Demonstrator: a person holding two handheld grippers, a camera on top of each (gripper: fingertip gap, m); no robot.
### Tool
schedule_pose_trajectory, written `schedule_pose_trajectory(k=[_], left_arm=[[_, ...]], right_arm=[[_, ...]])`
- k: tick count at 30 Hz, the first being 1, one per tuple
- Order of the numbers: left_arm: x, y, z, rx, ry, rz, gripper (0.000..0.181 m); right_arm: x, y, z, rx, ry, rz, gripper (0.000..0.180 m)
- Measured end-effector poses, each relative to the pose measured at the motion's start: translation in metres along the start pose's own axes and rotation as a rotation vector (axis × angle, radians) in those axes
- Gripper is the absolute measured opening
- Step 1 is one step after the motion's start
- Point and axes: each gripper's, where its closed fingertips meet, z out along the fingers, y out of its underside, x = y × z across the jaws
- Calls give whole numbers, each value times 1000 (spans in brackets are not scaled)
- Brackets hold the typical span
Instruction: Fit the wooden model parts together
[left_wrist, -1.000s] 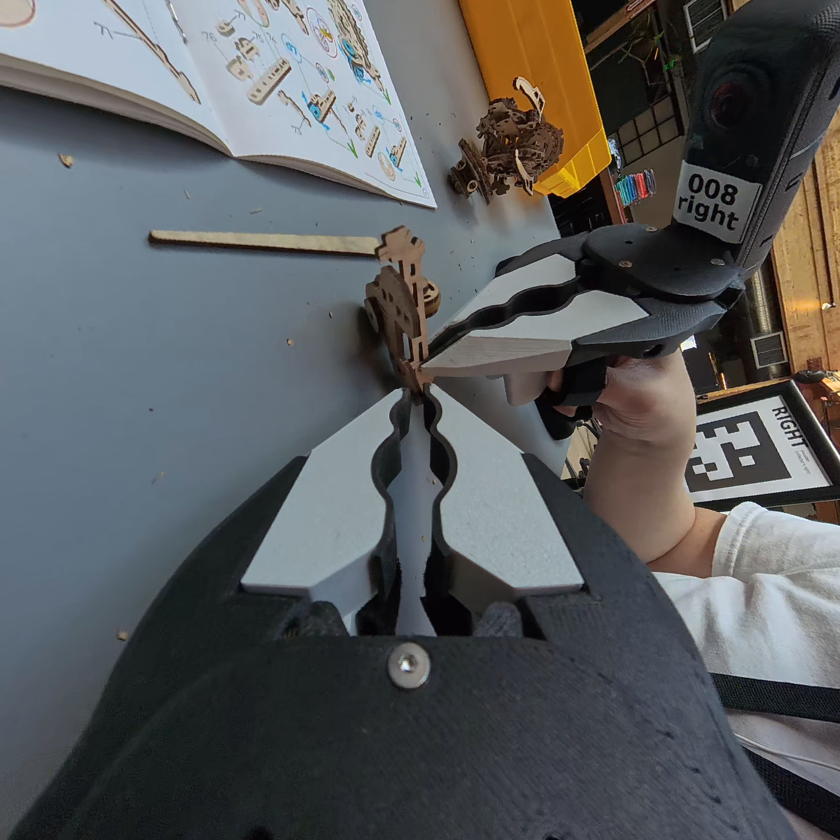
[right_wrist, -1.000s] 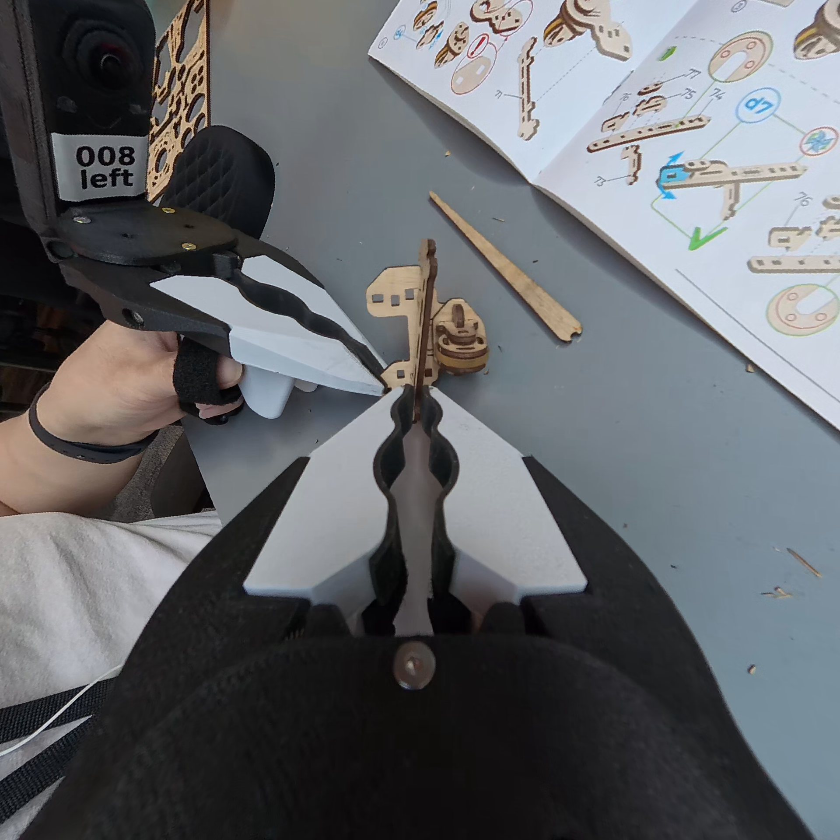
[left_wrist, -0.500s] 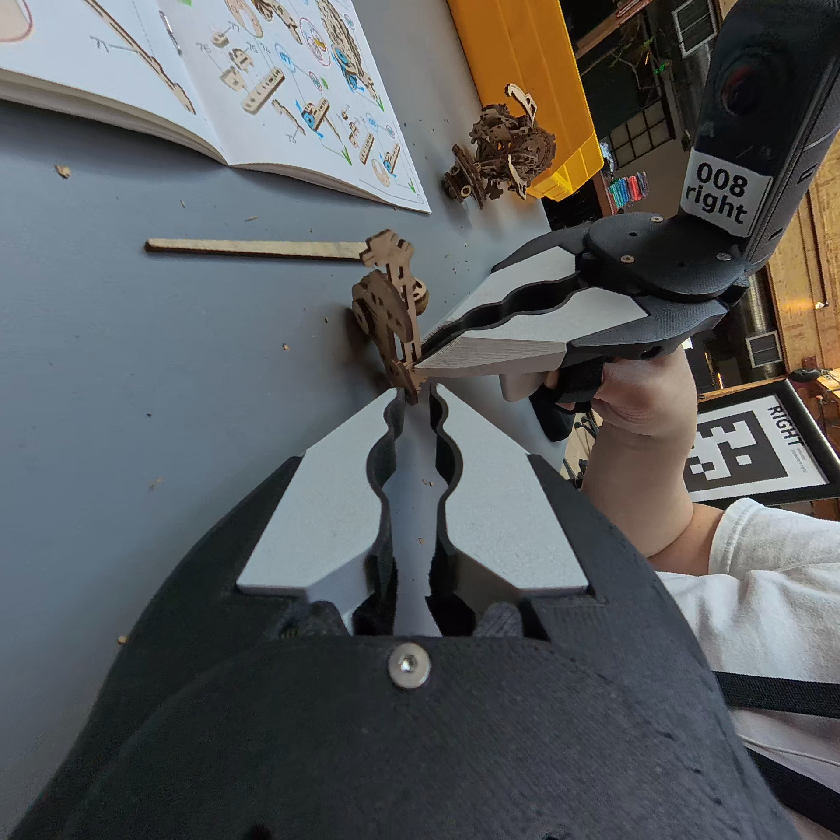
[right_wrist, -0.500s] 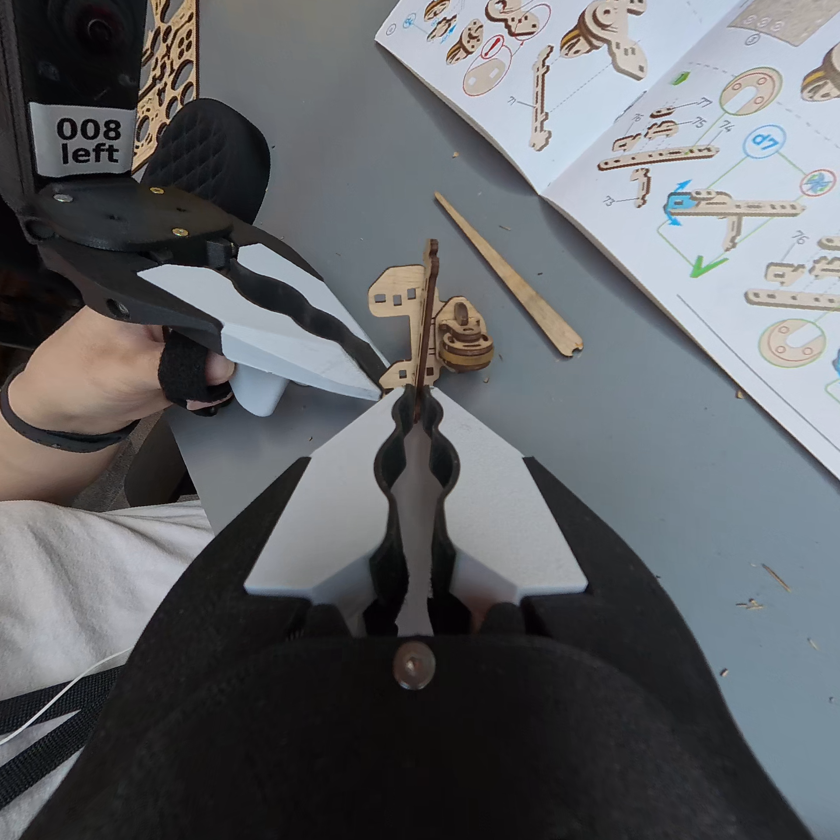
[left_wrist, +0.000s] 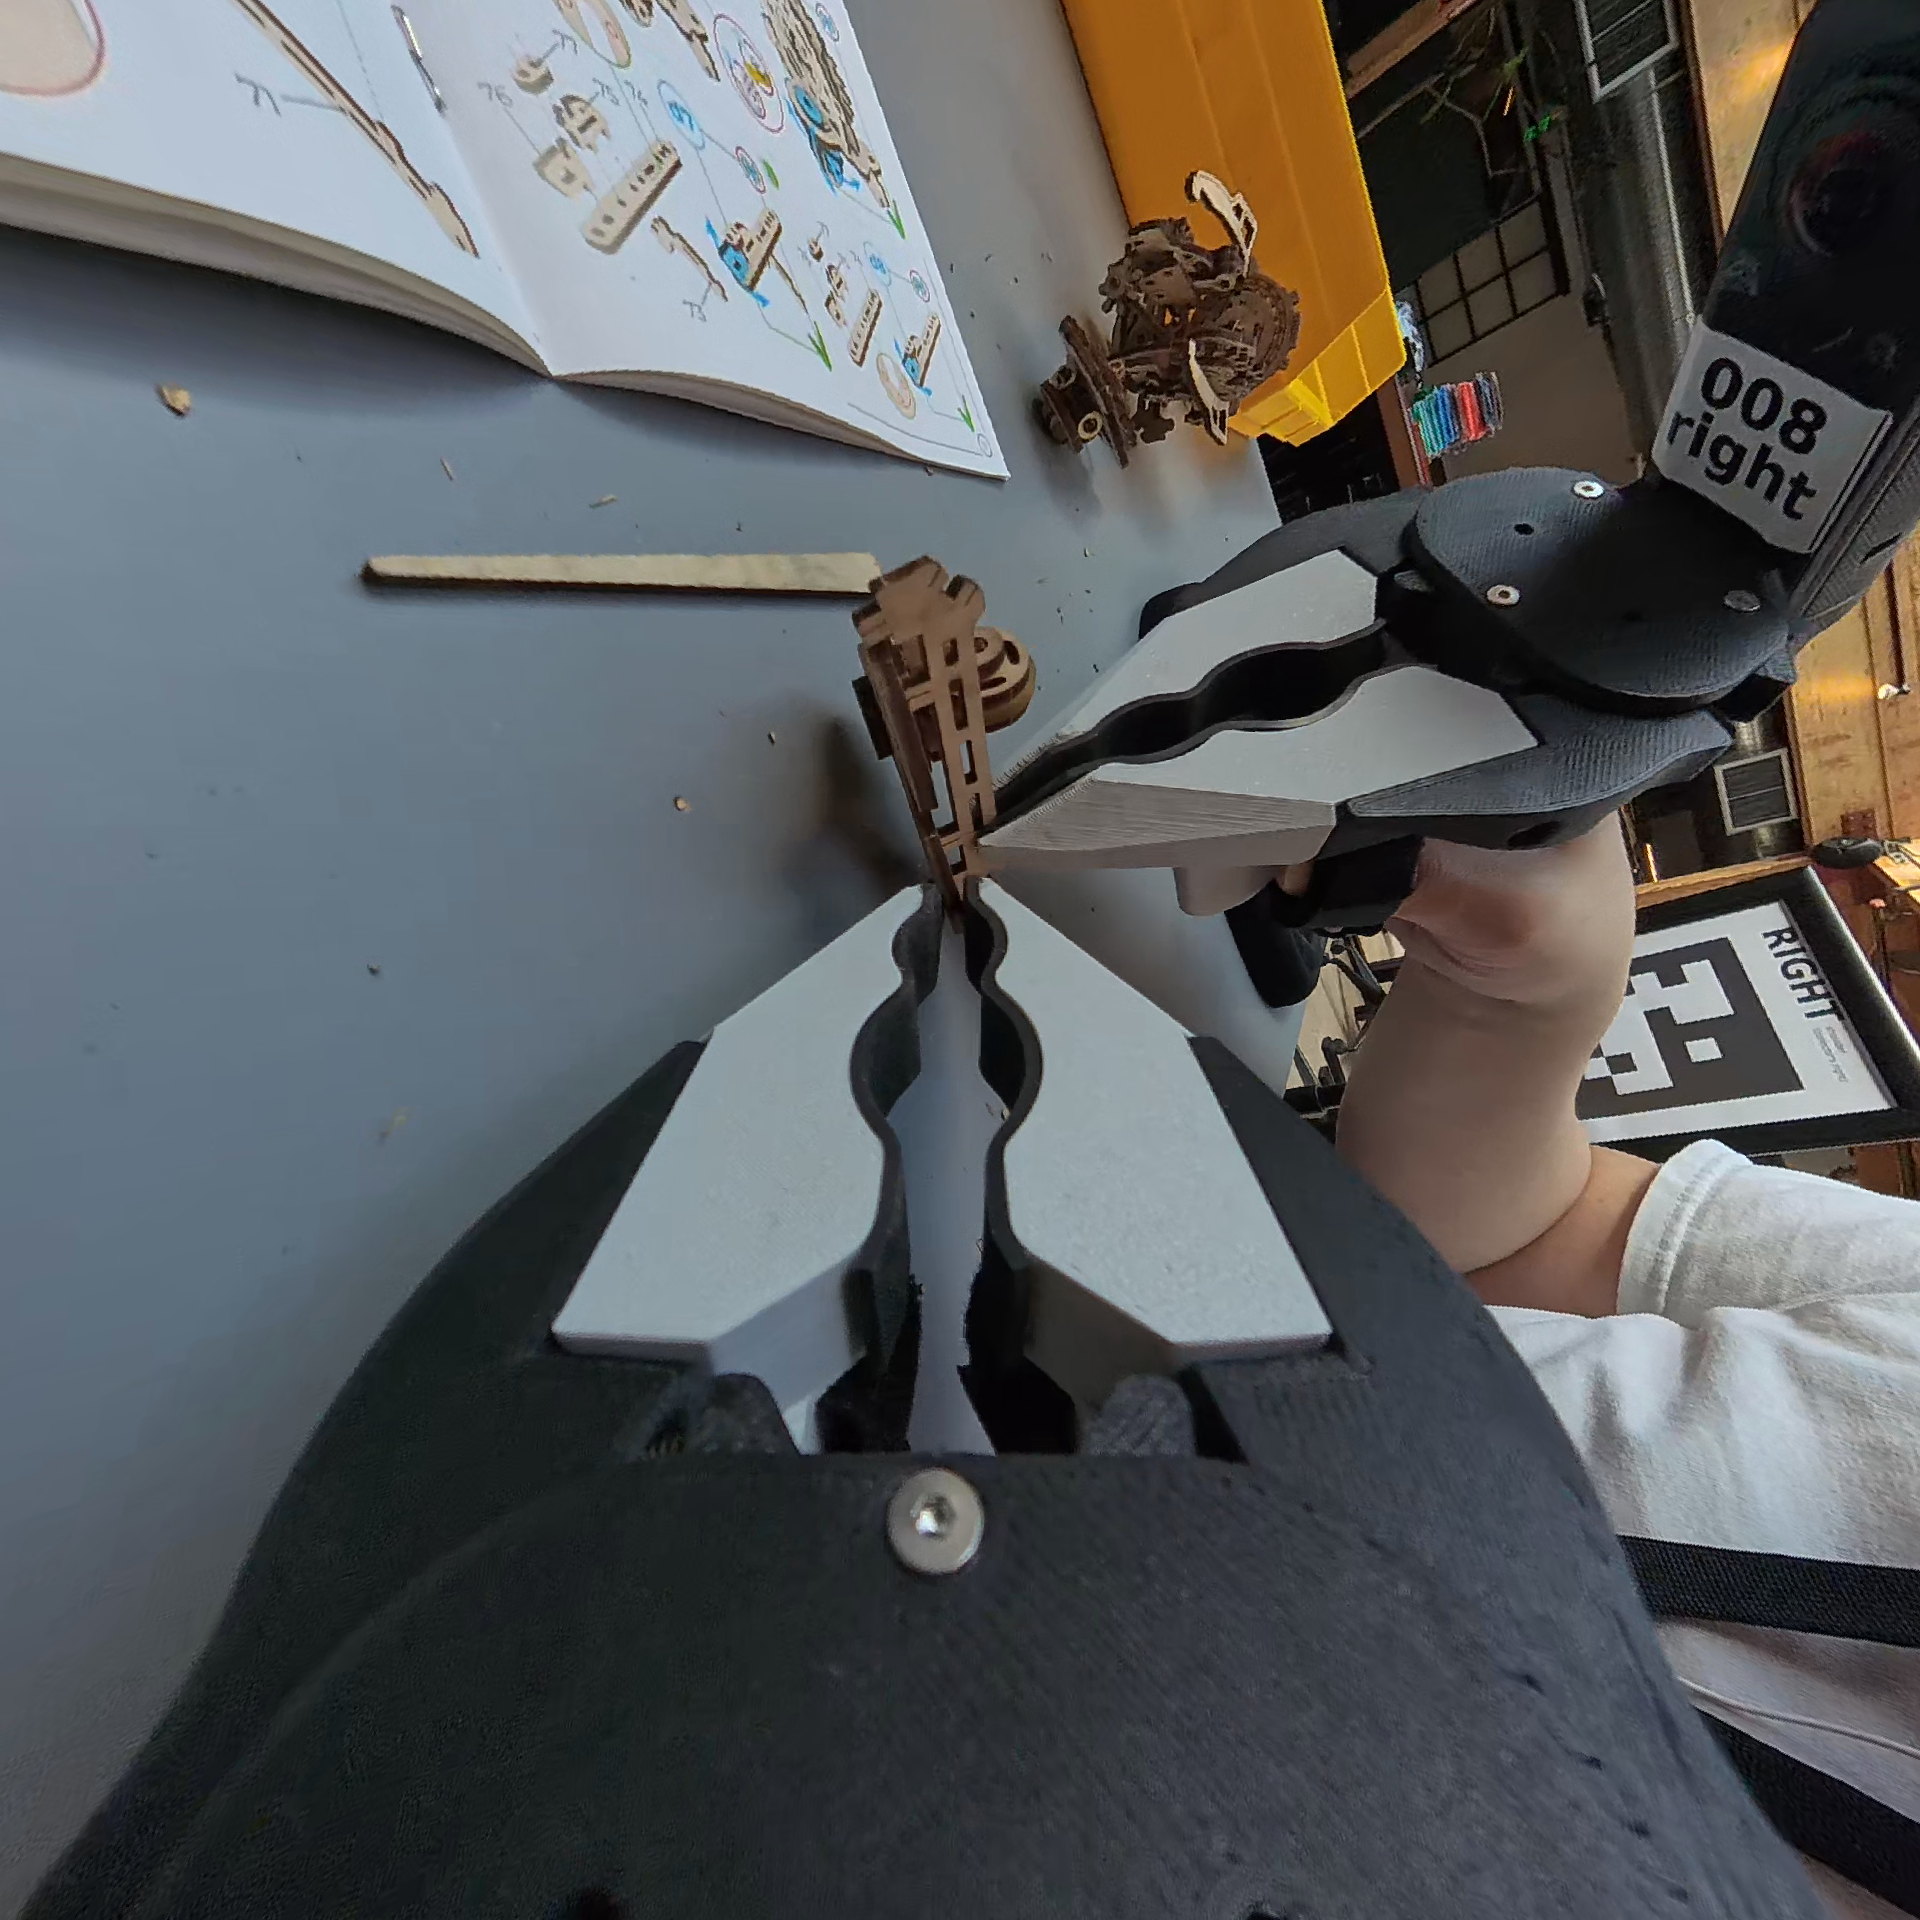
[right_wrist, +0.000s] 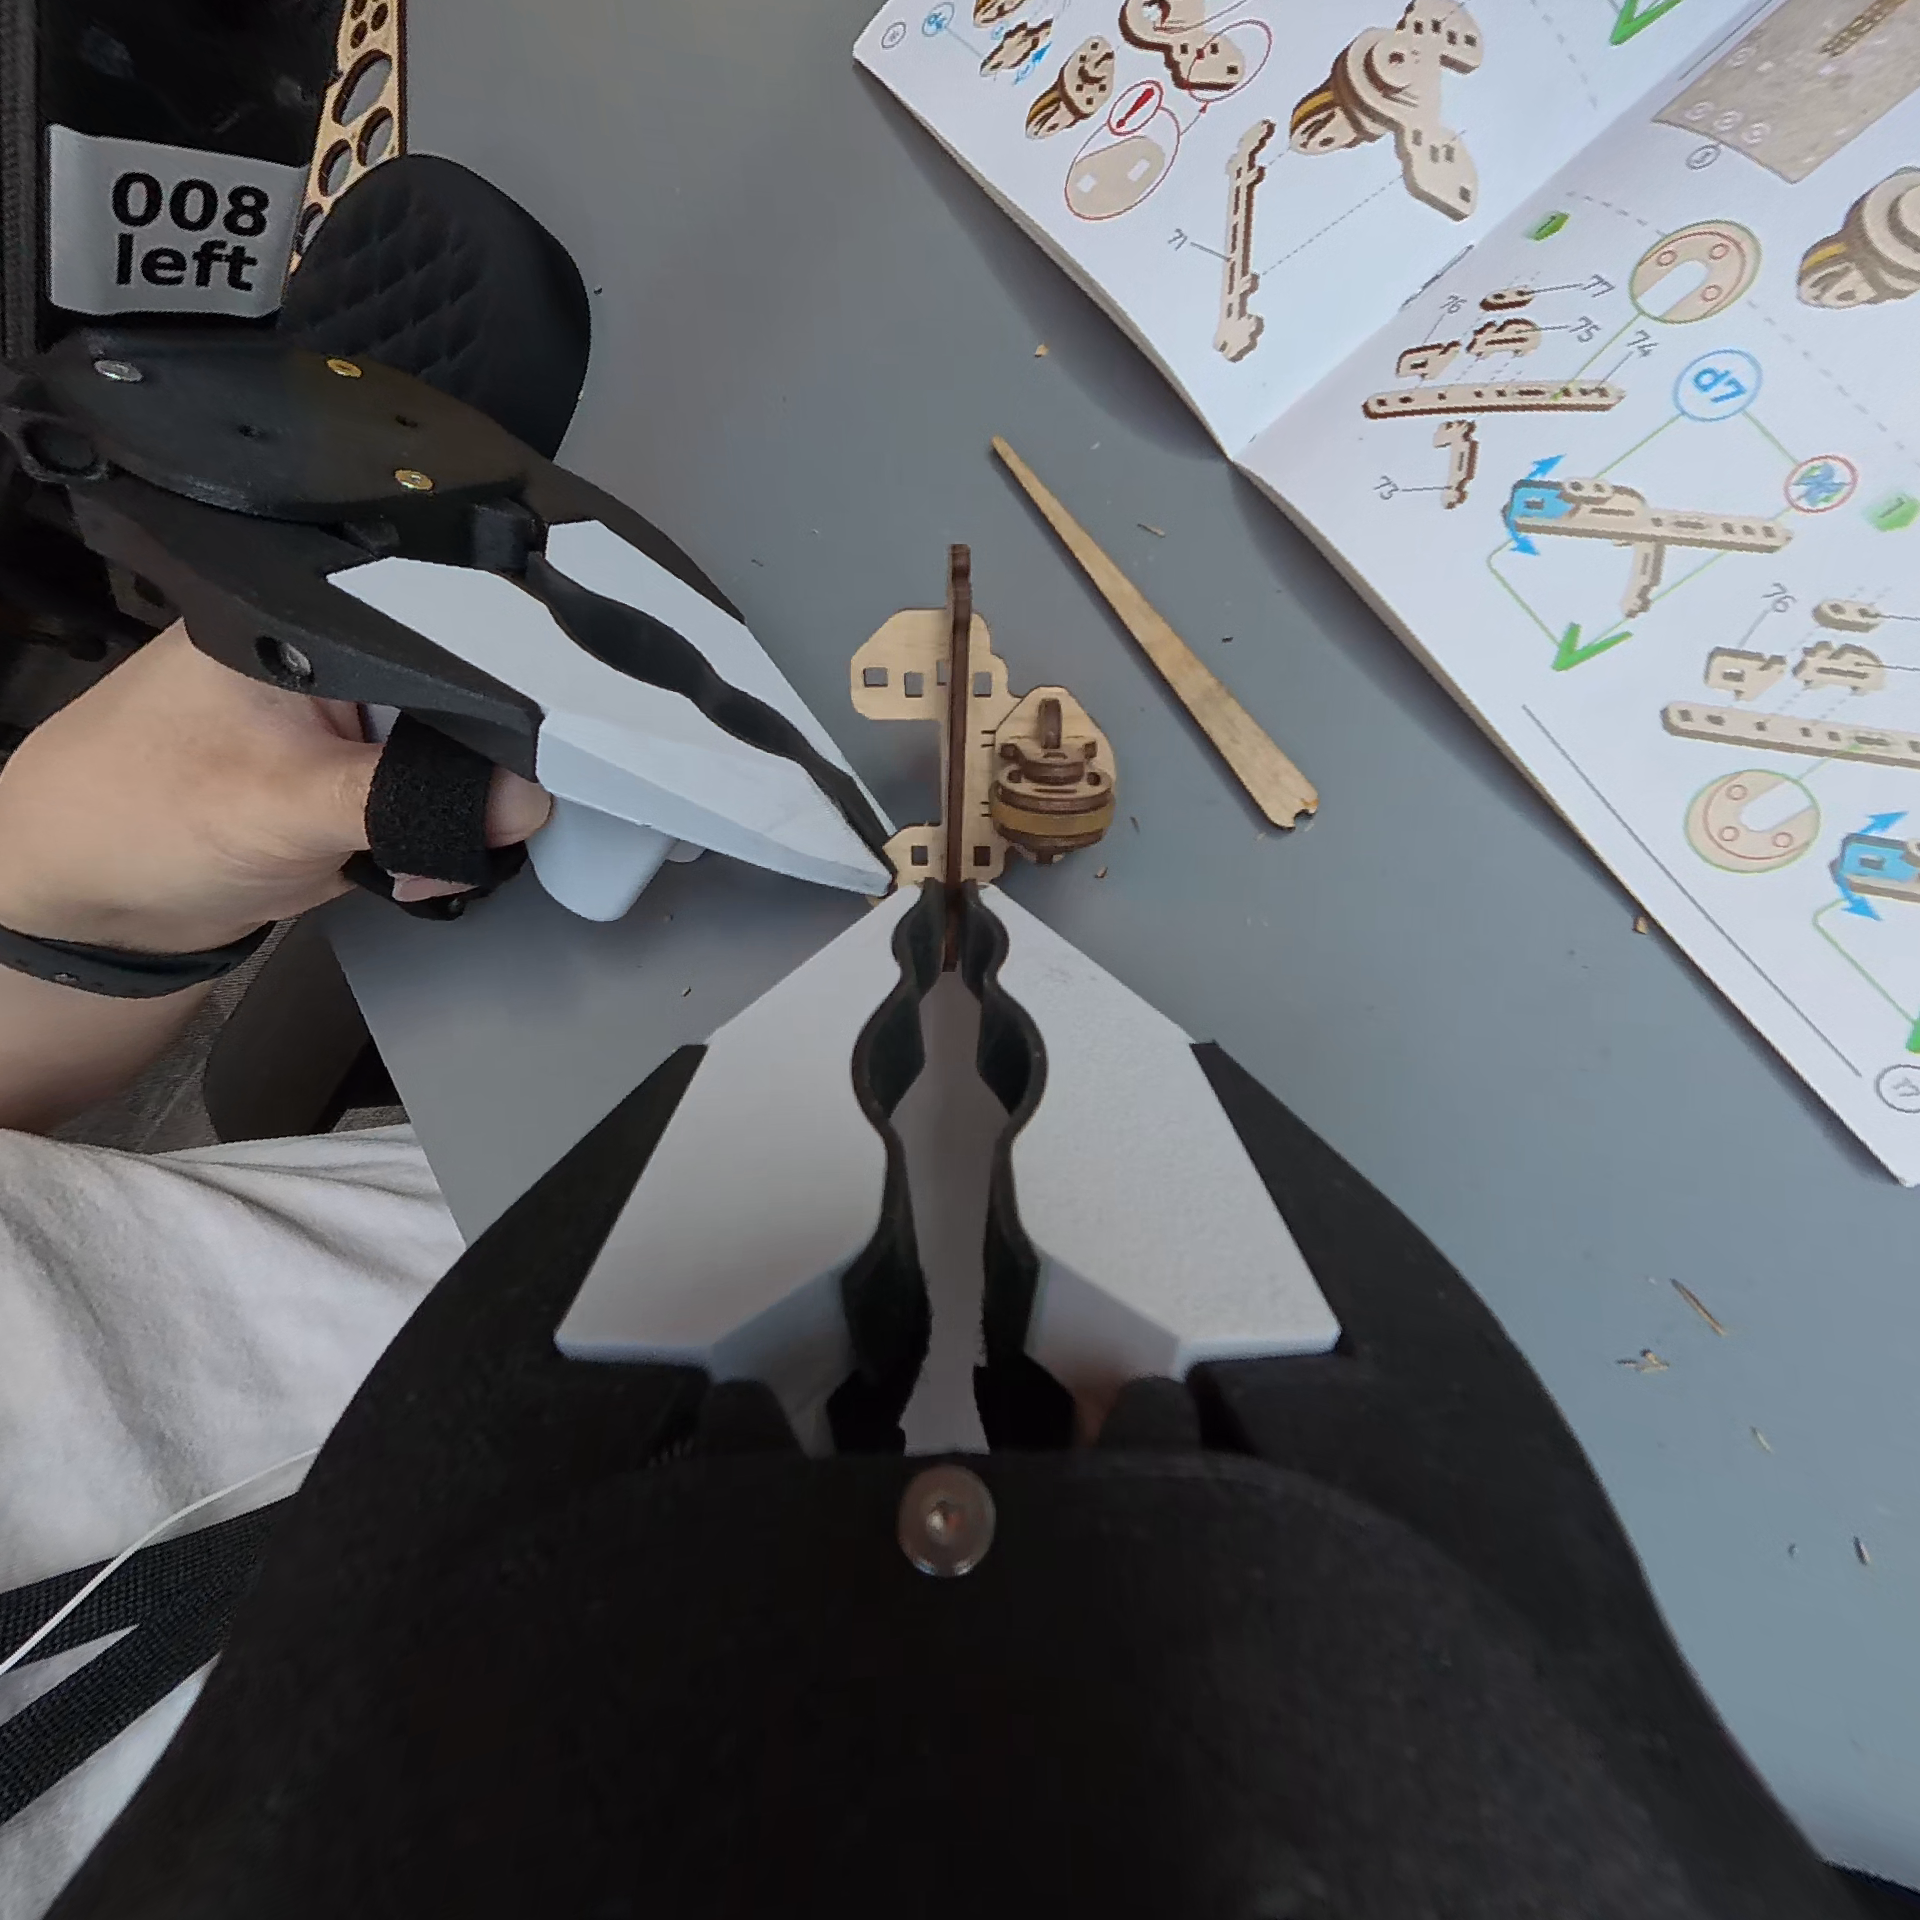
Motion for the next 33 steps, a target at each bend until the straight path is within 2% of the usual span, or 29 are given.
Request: schedule_pose_trajectory(k=[10, 15, 20, 27, 33], left_arm=[[0, -1, 0, -8, 24, -40, 3], [5, -2, 0, -10, 54, -54, 14], [-1, -1, 2, -17, 7, -44, 3], [2, 0, 5, -43, 34, -12, 4], [3, 3, 3, -69, 62, -16, 2]], right_arm=[[1, 0, 2, -47, 2, -2, 2], [2, 0, 2, -48, 0, 8, 2], [2, 0, 3, -50, 2, 10, 2], [4, 1, 1, -45, -1, 10, 2], [1, 3, -2, -79, 20, -71, 2]])
